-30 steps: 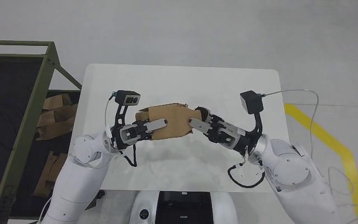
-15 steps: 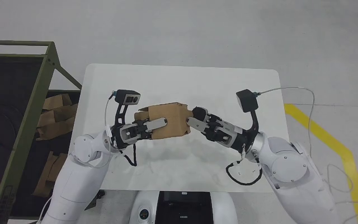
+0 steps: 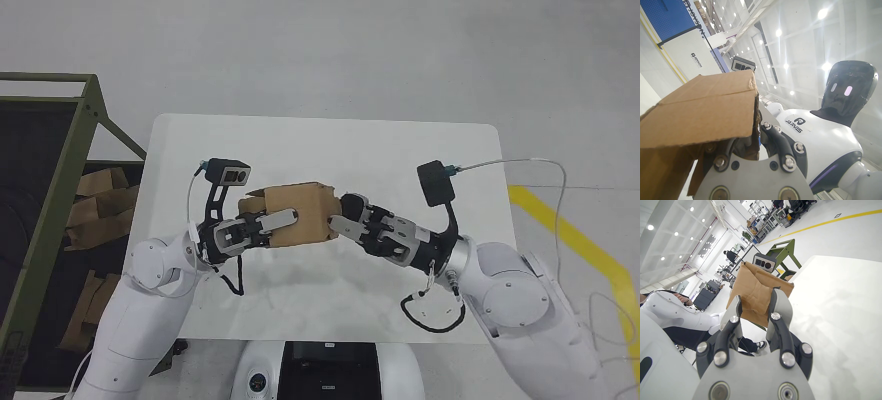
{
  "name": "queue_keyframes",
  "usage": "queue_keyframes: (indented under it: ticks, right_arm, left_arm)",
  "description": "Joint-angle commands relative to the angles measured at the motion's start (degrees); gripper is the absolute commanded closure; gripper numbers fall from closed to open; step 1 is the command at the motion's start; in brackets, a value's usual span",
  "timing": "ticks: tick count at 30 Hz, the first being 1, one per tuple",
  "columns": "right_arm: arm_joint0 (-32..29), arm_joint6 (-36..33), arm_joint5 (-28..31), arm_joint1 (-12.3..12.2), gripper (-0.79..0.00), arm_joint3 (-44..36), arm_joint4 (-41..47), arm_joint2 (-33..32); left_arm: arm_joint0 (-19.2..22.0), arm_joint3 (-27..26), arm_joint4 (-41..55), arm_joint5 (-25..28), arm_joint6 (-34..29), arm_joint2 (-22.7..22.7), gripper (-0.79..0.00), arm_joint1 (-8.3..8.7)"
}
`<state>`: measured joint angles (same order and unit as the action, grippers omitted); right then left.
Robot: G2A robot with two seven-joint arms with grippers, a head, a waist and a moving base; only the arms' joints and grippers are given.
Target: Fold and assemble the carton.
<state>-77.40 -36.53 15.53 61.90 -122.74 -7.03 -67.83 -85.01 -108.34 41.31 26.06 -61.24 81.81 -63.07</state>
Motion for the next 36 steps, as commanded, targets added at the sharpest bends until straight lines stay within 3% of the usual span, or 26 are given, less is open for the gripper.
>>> queue_keyframes:
  ticks: [1,15,20,26,29,31,34,36]
  right_arm:
    - [0.23,0.12,-0.59,0.01,-0.246,-0.15,-1.14,0.01]
    - [-0.32,2.10,-2.72,-0.28,-0.225,-4.64,-15.44,-1.09]
    - [-1.31,3.24,-3.14,-0.50,-0.154,-7.67,-24.47,-1.63]
    - [-2.45,4.22,-3.45,-0.63,-0.200,-10.55,-33.35,-1.23]
    - [-2.83,5.07,-2.08,-0.64,-0.179,-11.48,-35.65,-0.65]
    - [-3.02,5.60,-0.91,-0.66,-0.132,-11.69,-36.43,-0.41]
    - [-3.25,5.57,0.24,-0.68,-0.003,-11.65,-36.64,-0.15]
    - [-3.23,5.21,0.71,-0.68,0.000,-11.48,-36.55,0.07]
  left_arm:
    - [0.06,0.04,0.01,-0.05,-0.11,0.00,0.000,0.01]
    - [0.13,0.16,-0.02,-0.05,-0.14,0.08,0.000,0.04]
    - [0.12,0.10,-0.12,-0.07,-0.19,-0.02,0.000,0.05]
    - [-0.02,-0.05,-0.23,-0.03,-0.08,-0.03,0.000,0.06]
    - [-0.15,-0.20,-0.34,0.12,0.02,0.03,0.000,0.07]
    - [-0.21,-0.24,-0.38,0.14,-0.03,0.03,0.000,0.08]
    - [-0.29,-0.35,-0.41,0.15,0.01,0.02,0.000,0.08]
    - [-0.37,-0.45,-0.49,0.15,0.03,-0.02,0.000,0.09]
